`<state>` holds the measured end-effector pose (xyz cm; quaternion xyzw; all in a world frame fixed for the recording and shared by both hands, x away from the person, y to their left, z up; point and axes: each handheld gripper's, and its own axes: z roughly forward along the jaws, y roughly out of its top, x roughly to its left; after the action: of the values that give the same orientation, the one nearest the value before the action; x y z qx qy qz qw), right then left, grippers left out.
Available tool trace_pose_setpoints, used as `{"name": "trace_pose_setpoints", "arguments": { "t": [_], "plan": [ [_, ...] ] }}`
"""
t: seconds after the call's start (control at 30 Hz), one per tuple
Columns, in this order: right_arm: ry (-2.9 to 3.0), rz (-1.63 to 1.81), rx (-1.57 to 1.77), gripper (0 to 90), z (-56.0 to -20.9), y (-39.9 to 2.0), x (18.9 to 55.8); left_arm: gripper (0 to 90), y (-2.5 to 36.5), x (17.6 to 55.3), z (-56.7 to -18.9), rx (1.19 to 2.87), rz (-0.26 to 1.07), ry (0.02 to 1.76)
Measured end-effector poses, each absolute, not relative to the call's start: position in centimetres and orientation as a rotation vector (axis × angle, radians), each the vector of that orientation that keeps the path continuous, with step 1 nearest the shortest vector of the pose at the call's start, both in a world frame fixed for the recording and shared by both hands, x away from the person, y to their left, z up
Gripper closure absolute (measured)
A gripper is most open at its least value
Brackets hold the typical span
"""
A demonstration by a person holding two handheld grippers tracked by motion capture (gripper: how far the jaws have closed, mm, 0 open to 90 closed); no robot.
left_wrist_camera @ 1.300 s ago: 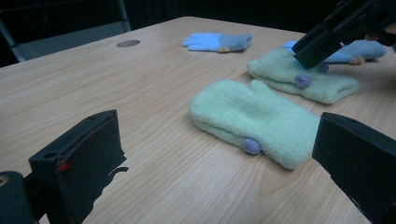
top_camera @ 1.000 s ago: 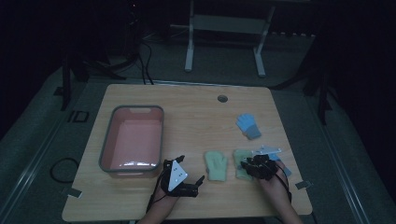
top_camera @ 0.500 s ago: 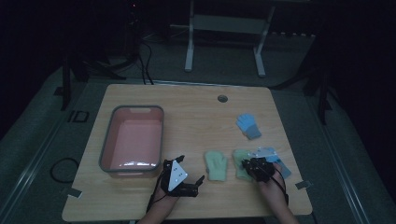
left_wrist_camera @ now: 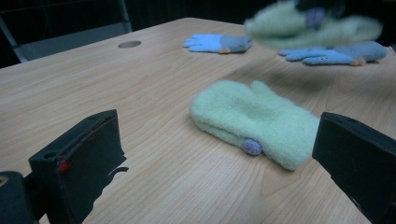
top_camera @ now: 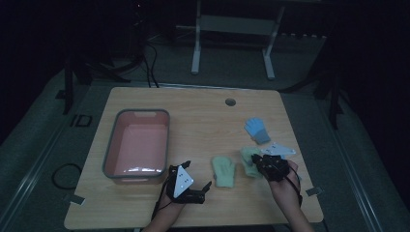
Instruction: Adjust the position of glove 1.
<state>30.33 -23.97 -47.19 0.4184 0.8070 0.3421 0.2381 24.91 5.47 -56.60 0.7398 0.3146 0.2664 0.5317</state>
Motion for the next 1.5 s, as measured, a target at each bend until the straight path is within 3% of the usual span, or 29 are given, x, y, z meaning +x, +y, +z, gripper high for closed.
{"name": "trace_pose_setpoints", "arguments": {
  "t": [0.2, 0.47, 0.7, 1.5],
  "plan": [
    [2.199, 0.99, 1.063, 86.6, -44.2, -21.0, 29.8, 1.7, 5.4, 24.9, -56.6, 1.765, 0.639, 0.747],
    [2.223, 1.03, 1.036, 86.6, -43.6, -18.2, 29.7, 1.7, 5.5, 24.9, -56.6, 1.763, 0.634, 0.747],
    [2.268, 0.998, 1.062, 86.6, -46.1, -16.4, 29.5, 1.7, 5.5, 24.9, -56.6, 1.764, 0.633, 0.745],
    [2.402, 0.874, 1.109, 86.2, -52.7, -16.2, 30.3, 1.7, 5.4, 24.9, -56.6, 1.77, 0.632, 0.736]
  ]
}}
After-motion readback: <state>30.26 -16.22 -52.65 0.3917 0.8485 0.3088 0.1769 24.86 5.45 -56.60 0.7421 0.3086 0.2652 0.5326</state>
